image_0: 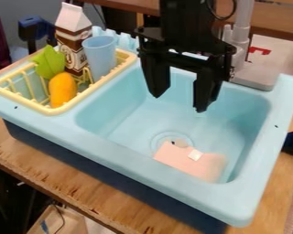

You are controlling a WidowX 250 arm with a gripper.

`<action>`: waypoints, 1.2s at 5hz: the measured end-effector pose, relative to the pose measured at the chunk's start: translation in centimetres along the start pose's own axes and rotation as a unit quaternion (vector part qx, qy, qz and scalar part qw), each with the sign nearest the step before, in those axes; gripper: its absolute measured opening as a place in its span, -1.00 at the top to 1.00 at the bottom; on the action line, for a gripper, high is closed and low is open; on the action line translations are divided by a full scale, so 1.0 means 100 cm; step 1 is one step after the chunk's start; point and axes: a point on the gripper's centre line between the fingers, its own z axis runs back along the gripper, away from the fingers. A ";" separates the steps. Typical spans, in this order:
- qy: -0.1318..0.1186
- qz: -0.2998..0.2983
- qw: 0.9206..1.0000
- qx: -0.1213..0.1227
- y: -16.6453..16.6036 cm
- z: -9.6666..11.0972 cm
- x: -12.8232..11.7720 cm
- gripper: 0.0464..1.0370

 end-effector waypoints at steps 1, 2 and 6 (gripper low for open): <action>0.015 0.000 1.000 0.002 0.000 -0.008 -0.002 -0.93; 0.047 -0.007 0.999 0.016 0.004 -0.029 -0.006 -0.93; 0.191 -0.002 0.981 -0.020 0.005 -0.090 -0.019 -0.93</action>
